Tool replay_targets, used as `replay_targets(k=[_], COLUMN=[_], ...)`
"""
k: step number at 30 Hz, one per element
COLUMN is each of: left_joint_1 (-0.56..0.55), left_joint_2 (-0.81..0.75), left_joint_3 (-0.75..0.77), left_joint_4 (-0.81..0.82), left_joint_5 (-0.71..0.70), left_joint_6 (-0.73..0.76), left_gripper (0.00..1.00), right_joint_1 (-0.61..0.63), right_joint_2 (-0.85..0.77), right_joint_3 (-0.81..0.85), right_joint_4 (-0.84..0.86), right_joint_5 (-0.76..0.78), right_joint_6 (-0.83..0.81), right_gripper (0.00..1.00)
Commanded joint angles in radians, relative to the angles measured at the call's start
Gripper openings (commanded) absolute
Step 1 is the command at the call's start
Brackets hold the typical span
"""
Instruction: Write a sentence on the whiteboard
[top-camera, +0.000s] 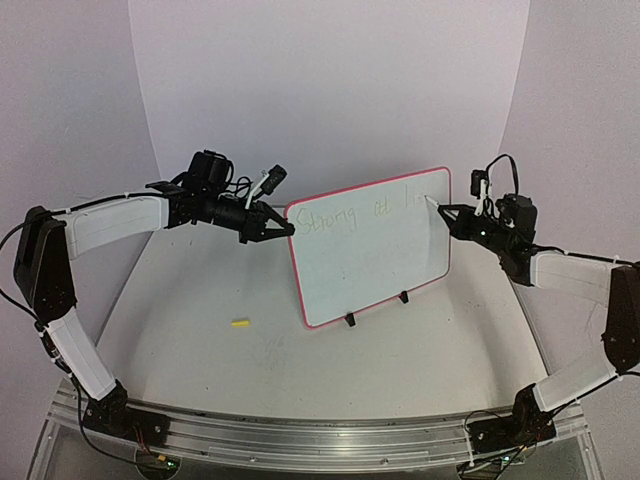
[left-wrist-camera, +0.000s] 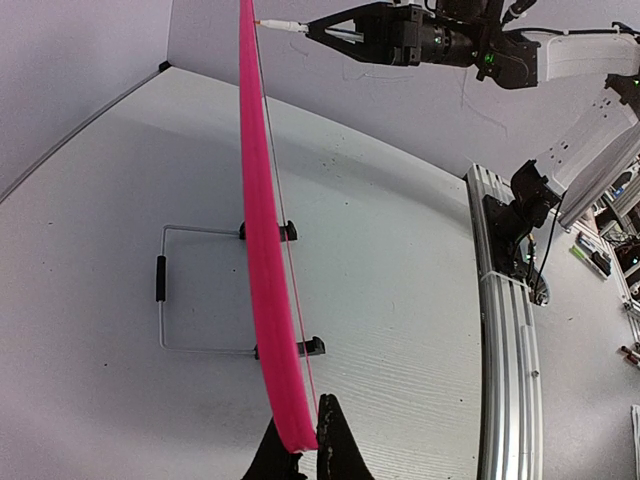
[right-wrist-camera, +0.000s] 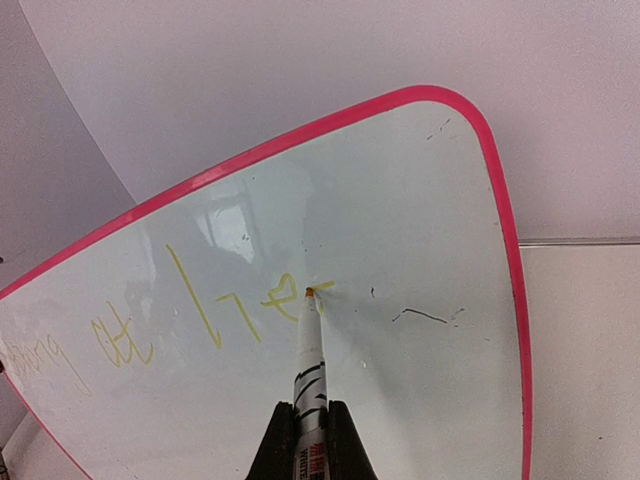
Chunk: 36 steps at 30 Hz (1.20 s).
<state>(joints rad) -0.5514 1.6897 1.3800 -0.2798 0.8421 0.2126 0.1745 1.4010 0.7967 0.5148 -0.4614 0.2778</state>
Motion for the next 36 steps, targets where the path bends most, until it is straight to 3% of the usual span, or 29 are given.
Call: replay_targets(k=[1,12,36], left_joint_1=[-0.027,-0.027,-0.027], left_joint_2=[0.009,0.009,0.007], left_joint_3=[0.002,0.002,0.002], left_joint_4=[-0.052,-0.053,-0.053], left_joint_5=[-0.017,-0.017,-0.017], left_joint_6=[0.065,0.065,0.065], left_gripper=[0.0,0.0,0.0], right_joint_1=[0.001,0.001,0.001], right_joint_2=[-0.002,-0.009,0.031], right_joint_3=[-0.004,-0.047,0.045], right_joint_4=[0.027,0.018,0.015], right_joint_5=[-0.007,0.041,0.06], right_joint_6=[-0.013,-0.011,-0.013], right_gripper=[0.0,0.0,0.0])
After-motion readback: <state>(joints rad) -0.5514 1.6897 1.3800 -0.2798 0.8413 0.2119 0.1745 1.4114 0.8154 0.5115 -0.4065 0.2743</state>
